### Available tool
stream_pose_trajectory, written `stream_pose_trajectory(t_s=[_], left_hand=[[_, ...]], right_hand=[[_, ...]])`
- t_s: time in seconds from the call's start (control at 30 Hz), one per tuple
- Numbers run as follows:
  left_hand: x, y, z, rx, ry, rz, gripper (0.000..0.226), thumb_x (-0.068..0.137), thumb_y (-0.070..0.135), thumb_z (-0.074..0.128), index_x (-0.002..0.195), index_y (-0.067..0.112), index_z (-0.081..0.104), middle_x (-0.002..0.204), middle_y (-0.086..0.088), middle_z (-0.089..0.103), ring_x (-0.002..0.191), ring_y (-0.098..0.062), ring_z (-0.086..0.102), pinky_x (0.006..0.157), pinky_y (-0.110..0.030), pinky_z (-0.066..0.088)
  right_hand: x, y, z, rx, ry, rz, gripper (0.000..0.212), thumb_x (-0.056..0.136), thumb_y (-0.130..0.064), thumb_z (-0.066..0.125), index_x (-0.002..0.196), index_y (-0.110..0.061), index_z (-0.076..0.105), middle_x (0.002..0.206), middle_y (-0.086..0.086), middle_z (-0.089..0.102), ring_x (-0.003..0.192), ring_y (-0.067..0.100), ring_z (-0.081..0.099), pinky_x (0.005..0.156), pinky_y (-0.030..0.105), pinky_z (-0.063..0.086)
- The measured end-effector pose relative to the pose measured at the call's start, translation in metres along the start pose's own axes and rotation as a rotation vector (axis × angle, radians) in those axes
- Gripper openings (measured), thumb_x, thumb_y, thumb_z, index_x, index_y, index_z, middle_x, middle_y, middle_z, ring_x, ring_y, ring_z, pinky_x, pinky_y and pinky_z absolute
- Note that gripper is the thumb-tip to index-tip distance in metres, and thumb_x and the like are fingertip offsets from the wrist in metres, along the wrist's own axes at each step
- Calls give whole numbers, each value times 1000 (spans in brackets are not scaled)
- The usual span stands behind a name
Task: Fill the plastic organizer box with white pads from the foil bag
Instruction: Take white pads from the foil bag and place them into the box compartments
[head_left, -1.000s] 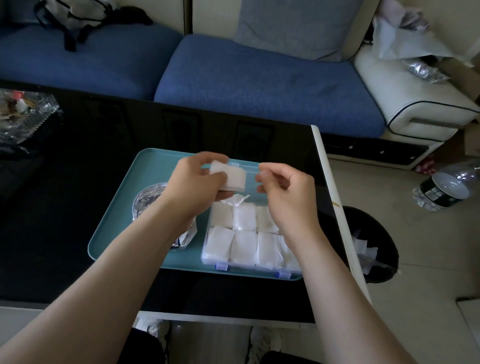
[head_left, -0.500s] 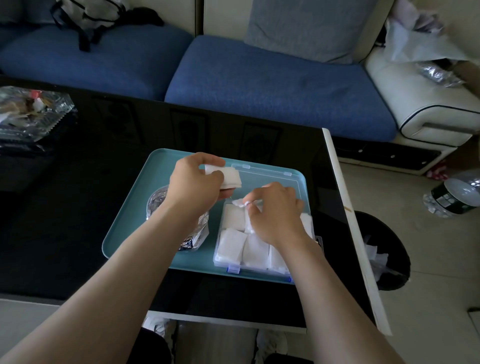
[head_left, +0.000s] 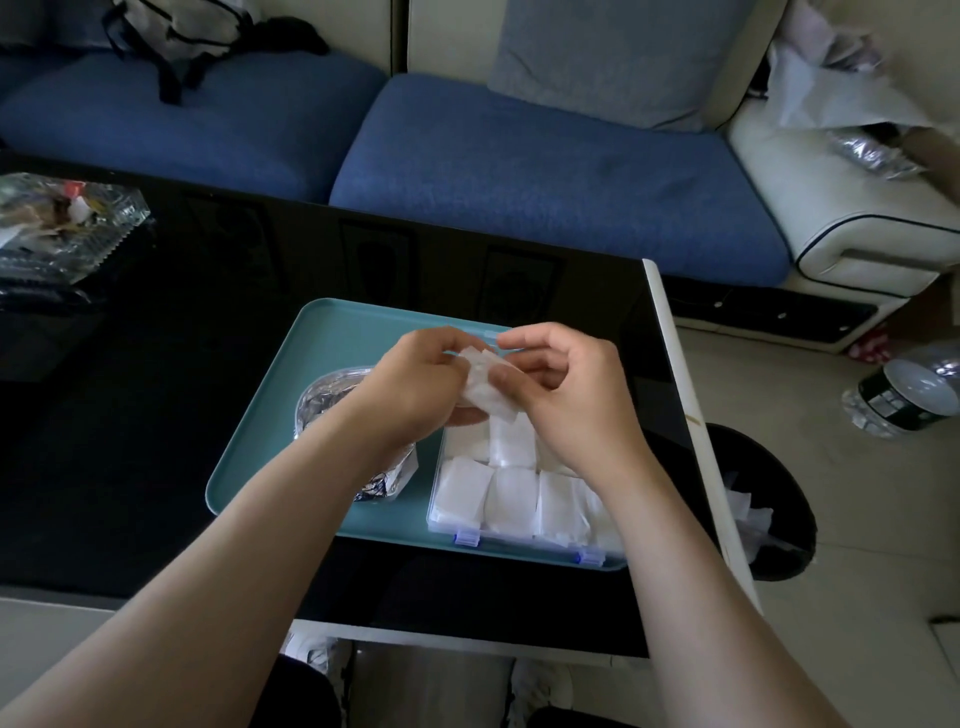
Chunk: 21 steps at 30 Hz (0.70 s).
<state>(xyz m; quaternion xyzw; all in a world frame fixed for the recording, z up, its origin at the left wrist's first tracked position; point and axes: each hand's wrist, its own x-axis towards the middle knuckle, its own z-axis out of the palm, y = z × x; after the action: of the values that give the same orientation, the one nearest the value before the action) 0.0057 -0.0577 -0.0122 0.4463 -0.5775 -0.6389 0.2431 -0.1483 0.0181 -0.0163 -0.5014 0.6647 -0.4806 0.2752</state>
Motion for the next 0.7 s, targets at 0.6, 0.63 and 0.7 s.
stream_pose_trajectory(t_s=[0.6, 0.63, 0.7], left_hand=[[0, -5, 20, 558, 43, 170, 26, 93, 8, 60, 116, 20, 61, 111, 3, 60, 90, -16, 70, 80, -22, 55], [-1, -6, 20, 695, 27, 223, 24, 91, 9, 62, 112, 21, 65, 108, 5, 62, 88, -10, 63, 74, -13, 48], [-5, -9, 21, 821, -61, 261, 18, 90, 16, 69, 106, 25, 70, 106, 5, 65, 84, -2, 57, 66, -9, 41]], right_hand=[[-5, 18, -34, 68, 148, 263, 16, 95, -21, 76, 108, -32, 76, 98, -10, 78, 86, 0, 73, 62, 12, 54], [-6, 20, -39, 112, 209, 351, 23, 95, -18, 73, 113, -32, 75, 102, -8, 78, 87, 3, 74, 57, 13, 53], [-10, 27, -50, 94, 250, 462, 33, 93, -12, 69, 120, -30, 73, 109, -3, 76, 92, 9, 73, 53, 14, 52]])
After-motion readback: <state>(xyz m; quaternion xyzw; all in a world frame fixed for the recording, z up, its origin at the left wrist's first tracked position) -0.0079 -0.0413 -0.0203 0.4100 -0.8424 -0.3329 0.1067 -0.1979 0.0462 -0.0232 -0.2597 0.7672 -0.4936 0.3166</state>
